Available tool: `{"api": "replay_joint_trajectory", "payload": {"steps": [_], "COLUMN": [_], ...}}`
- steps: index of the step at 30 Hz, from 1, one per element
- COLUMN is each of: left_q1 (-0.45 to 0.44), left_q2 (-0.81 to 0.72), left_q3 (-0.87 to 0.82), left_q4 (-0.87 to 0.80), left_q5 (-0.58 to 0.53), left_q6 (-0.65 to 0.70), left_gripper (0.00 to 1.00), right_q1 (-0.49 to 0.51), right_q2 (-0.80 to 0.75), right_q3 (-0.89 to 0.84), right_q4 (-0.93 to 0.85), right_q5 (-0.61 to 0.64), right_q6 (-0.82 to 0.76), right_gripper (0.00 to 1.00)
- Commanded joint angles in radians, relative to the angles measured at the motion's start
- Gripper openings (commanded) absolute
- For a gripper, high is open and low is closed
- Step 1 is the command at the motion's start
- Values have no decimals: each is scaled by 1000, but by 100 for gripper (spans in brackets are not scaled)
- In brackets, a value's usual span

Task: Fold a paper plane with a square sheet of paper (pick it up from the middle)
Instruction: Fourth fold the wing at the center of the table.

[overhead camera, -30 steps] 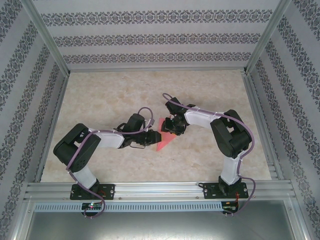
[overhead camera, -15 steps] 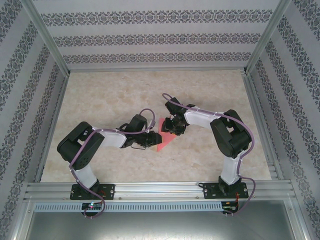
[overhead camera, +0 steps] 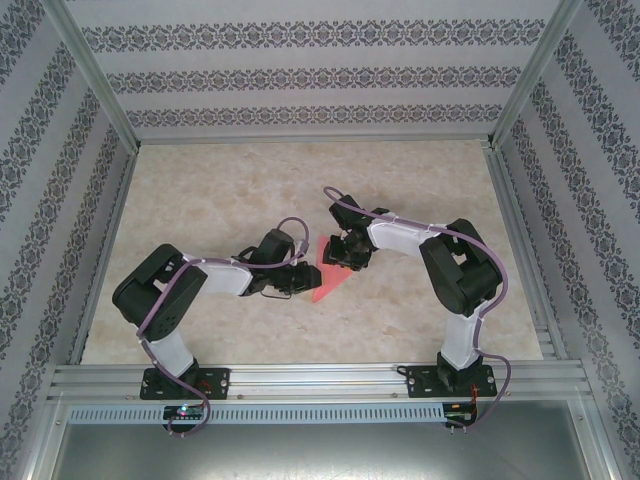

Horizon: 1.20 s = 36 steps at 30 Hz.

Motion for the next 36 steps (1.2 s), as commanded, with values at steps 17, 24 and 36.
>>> {"api": "replay_joint_trajectory", "payload": {"steps": [17, 24, 36], "left_q1": [-29, -28, -29], "left_q2": [17, 39, 61], "left_q3": [77, 81, 87], "left_q4": [14, -36, -74], "left_q5": [45, 15, -12], "left_q6": [13, 25, 32], "left_gripper": [28, 26, 25], "right_q1": [13, 14, 18], "right_q2": [155, 165, 190], "right_q3": [-73, -73, -70], "right_q4": [-93, -96, -101], "right_q5": [83, 87, 91], "right_q6": [11, 12, 11], "right_gripper": [49, 49, 49]}}
